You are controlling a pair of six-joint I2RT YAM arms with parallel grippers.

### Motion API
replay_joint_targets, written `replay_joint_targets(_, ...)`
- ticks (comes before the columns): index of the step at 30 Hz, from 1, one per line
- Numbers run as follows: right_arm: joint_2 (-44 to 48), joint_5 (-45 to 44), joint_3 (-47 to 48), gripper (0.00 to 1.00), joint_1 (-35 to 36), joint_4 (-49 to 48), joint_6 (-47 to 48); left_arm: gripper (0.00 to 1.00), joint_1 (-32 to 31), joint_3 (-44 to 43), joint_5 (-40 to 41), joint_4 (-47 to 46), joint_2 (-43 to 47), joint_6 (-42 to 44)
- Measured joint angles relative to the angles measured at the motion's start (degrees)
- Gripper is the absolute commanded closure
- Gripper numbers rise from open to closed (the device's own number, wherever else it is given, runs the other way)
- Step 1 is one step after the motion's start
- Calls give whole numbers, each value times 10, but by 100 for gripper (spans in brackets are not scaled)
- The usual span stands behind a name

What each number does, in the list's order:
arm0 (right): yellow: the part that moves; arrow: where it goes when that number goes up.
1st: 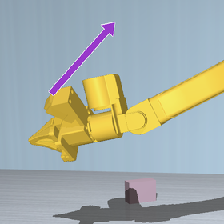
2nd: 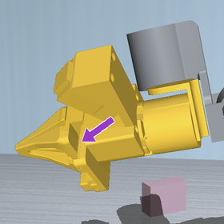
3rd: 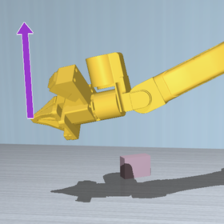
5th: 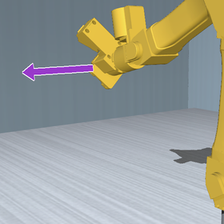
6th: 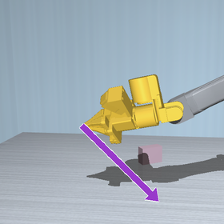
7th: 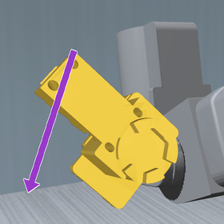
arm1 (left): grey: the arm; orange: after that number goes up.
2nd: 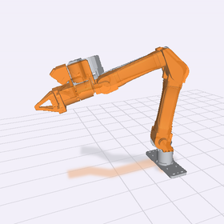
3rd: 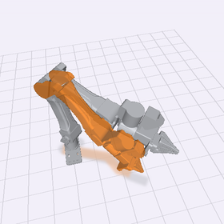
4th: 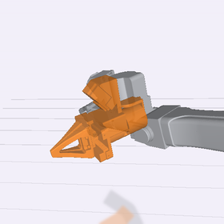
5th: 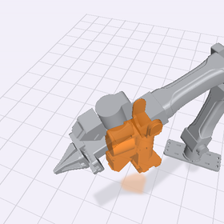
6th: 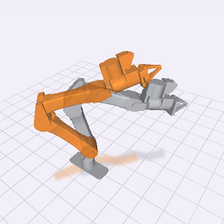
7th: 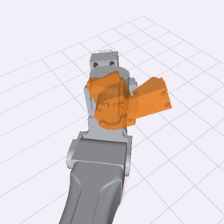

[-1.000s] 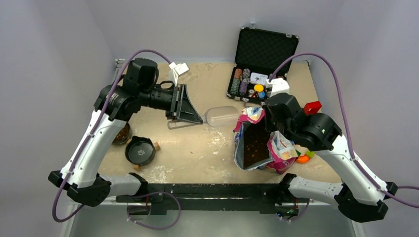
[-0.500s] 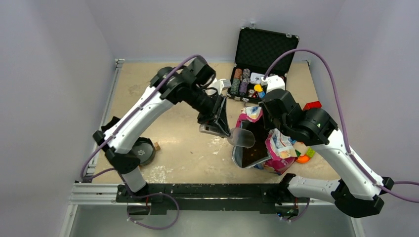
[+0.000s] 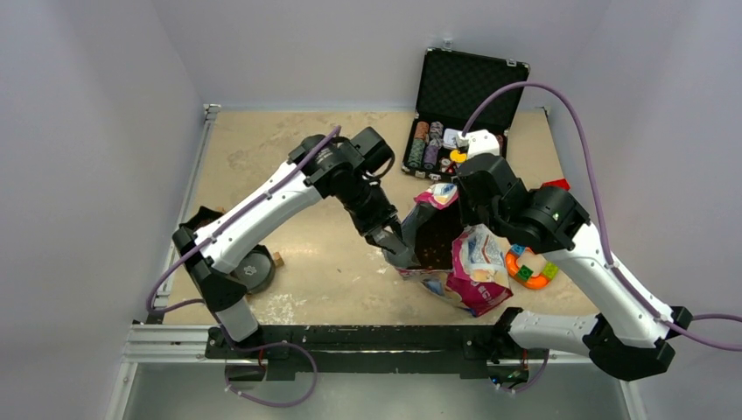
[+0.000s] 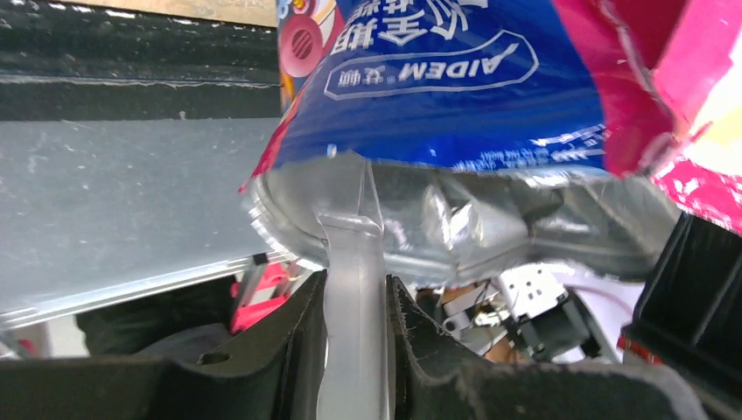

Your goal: Serve the pet food

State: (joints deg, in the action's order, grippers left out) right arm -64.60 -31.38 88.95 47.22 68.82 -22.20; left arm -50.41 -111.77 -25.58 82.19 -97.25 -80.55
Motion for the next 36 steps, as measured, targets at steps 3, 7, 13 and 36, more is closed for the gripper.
replay_joint_targets(3, -1, 5, 0, 100, 0, -4, 0, 100, -26, -10, 20, -3, -23, -57)
replay_joint_targets(7, 0, 11, -2, 100, 0, -7, 2, 100, -47, -17, 44, -31, -75, -91)
replay_joint_targets(13, 9, 14, -7, 100, -1, -9, 1, 100, -48, -16, 44, -66, -123, -108)
replay_joint_targets(36, 96, -15, -72, 100, -5, -19, -10, 100, 29, 430, -208, -830, -23, 200)
